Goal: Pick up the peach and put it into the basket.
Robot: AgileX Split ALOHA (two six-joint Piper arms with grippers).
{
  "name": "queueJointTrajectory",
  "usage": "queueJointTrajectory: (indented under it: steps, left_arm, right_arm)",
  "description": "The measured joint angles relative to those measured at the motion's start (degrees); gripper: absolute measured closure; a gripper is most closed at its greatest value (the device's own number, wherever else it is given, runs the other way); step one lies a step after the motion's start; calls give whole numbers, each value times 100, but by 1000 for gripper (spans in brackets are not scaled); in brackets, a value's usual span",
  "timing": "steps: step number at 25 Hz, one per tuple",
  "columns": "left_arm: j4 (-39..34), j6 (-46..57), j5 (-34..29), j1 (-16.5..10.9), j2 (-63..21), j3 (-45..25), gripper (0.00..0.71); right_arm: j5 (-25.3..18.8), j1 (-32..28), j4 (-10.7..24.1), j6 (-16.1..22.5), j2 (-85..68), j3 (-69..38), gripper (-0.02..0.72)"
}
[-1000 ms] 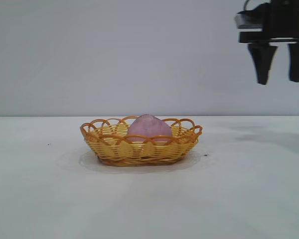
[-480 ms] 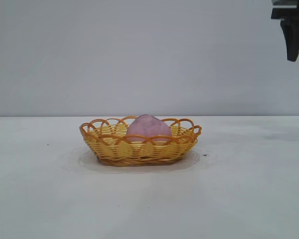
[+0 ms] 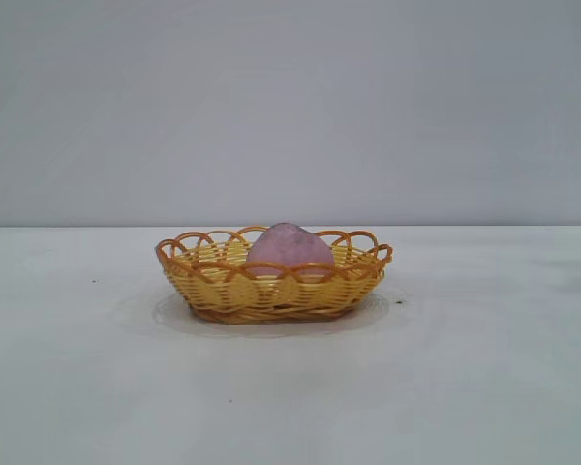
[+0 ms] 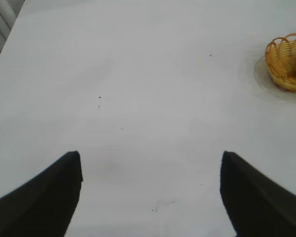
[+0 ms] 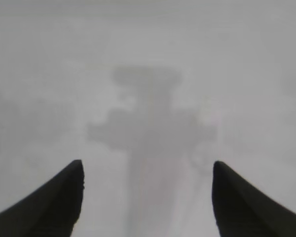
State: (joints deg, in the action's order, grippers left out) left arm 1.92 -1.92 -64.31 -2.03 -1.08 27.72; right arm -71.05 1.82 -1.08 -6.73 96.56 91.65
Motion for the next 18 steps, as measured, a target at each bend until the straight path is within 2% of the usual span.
queueJointTrajectory:
  steps: [6,11,18]
  left_arm:
    - [0,0,0,0,0,0,153]
    - [0,0,0,0,0,0,153]
    - [0,0,0,0,0,0,153]
  right_arm:
    - [-13,0,-7,51,-1132,-920,234]
    - [-13,0,-265,96,-2247,-1819,234]
    - [282,0,-368,109,-3784,-3301,234]
